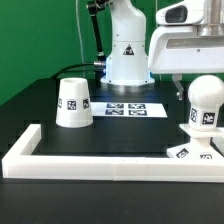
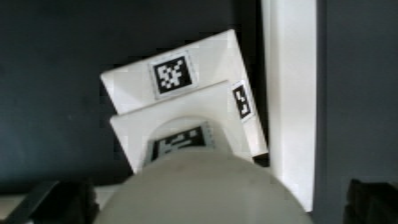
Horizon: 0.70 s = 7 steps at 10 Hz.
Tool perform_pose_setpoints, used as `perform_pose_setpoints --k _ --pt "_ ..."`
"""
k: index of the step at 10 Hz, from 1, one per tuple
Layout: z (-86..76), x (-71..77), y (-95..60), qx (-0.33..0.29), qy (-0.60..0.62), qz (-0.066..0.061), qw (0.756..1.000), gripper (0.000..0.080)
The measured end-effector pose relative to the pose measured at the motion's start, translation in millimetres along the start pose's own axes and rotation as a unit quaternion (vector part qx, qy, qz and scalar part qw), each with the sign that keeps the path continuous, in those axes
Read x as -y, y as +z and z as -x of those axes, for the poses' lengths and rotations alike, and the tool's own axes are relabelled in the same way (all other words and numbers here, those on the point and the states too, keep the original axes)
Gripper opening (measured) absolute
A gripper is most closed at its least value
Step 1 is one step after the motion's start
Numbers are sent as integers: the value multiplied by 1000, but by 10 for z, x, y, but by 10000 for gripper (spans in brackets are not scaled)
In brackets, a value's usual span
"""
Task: Assemble lamp
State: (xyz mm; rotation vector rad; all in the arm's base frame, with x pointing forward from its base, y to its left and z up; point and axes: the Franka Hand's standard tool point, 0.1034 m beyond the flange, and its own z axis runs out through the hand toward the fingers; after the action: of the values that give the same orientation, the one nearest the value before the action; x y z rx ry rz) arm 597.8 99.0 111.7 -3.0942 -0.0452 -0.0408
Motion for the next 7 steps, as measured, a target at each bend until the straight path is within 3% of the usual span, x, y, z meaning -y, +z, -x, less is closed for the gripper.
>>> perform_pose_setpoints --k 2,7 --pt "-21 -34 -15 -1 -106 8 994 699" --pt "-18 -78 -10 2 -256 13 967 699"
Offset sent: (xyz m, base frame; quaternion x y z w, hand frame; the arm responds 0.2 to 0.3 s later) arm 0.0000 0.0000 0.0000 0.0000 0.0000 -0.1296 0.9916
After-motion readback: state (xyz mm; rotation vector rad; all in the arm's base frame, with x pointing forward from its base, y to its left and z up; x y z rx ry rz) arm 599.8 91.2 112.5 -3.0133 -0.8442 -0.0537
